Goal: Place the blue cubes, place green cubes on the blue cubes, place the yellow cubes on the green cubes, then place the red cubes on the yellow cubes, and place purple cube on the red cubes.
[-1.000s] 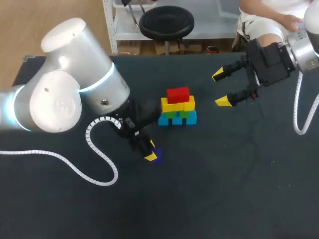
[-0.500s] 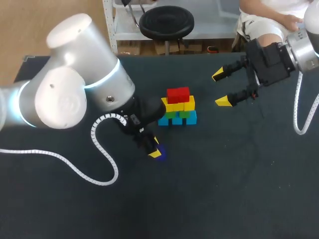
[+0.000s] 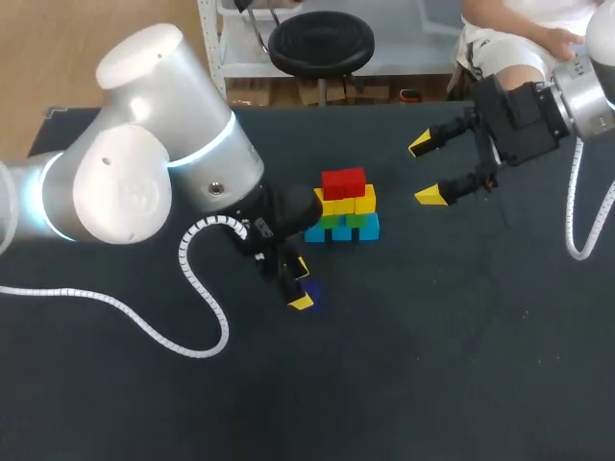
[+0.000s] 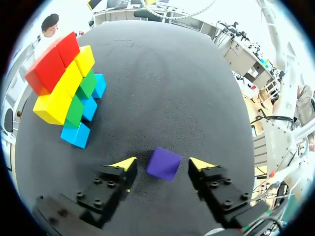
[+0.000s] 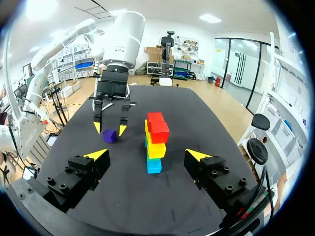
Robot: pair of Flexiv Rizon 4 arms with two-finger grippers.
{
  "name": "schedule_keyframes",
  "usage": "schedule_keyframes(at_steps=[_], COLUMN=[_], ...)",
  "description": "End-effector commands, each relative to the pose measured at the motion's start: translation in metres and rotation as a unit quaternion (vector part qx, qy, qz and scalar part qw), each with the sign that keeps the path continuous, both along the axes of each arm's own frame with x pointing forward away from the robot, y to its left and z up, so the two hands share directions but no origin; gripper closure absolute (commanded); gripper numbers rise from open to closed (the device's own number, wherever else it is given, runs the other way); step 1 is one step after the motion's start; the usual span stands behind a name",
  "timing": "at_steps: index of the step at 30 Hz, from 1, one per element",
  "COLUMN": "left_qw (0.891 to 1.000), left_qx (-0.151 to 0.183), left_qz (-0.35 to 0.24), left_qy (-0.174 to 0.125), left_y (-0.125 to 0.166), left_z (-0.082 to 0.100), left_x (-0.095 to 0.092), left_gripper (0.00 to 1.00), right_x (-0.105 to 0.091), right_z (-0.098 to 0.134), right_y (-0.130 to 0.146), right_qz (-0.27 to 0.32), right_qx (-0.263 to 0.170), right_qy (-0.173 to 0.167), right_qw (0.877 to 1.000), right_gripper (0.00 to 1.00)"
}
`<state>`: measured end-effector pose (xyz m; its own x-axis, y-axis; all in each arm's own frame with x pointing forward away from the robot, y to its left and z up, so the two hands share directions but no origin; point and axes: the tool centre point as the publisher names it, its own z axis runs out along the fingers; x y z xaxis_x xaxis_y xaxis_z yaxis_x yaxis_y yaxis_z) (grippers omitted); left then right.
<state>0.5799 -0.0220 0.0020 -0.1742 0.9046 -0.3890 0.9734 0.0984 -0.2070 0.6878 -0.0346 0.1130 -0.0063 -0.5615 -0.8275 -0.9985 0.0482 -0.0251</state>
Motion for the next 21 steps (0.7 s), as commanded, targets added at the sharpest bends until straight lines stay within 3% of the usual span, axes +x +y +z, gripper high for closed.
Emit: schedule_keyframes(at_steps=[1,9,11,21], left_qw=[1.0,1.0,1.0,0.998], left_qx=[0.001,0.001,-0.016,-0.021], left_qz=[-0.002,-0.002,-0.014,-0.057], left_qy=[0.002,0.002,-0.013,-0.033], left_y=[-0.0001,-0.0001,0.0022,0.0051], left_z=[-0.0002,-0.0002,-0.0012,-0.0019], left_x=[0.0019,0.0019,0.0034,0.0072], left_gripper=[0.0,0.0,0.0,0.0], right_x=[-0.0008,-0.0008,-0.0008,-0.0008], right_z=[0.0,0.0,0.0,0.0], right_y=[-0.0003,-0.0003,-0.0003,-0.0003], right_qz=[0.0,0.0,0.0,0.0], right_qx=[0.001,0.001,0.001,0.001], right_qy=[-0.001,-0.001,-0.001,-0.001], right_qw=[1.0,1.0,1.0,1.0], right_gripper=[0.0,0.0,0.0,0.0])
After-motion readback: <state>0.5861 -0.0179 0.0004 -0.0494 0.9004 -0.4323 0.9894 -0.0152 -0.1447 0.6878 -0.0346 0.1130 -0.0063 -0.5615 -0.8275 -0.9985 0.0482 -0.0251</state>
